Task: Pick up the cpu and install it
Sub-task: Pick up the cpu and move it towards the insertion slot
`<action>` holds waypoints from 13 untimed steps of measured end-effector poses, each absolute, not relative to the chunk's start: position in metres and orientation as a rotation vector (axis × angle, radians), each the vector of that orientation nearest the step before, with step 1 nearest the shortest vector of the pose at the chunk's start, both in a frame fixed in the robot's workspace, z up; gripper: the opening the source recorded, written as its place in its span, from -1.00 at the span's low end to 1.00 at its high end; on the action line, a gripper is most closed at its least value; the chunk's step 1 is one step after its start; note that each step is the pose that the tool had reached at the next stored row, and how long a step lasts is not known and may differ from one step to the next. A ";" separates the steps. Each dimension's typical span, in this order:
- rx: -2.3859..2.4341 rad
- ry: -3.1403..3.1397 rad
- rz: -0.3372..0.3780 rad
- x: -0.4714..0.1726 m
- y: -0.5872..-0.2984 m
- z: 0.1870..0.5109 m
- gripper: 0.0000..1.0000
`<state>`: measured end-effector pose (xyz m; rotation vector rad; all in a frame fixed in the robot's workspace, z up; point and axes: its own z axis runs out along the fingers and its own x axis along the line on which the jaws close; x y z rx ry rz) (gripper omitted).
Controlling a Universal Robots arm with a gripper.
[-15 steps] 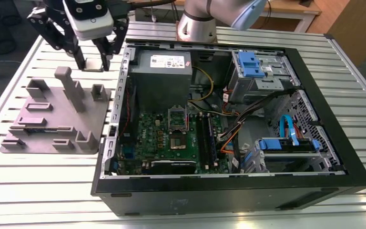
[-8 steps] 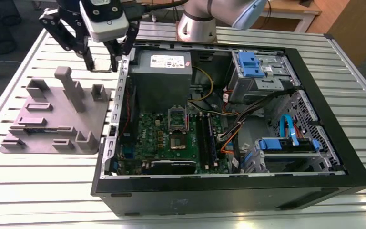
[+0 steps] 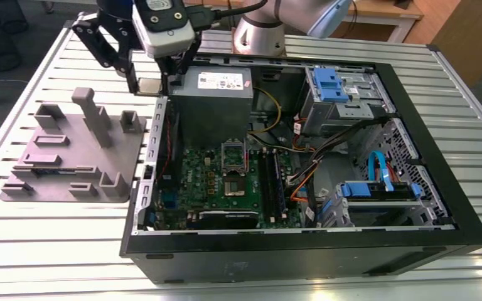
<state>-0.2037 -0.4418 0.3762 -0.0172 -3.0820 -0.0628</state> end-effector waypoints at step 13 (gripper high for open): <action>-0.018 -3.067 -0.063 -0.180 -0.451 0.374 -0.05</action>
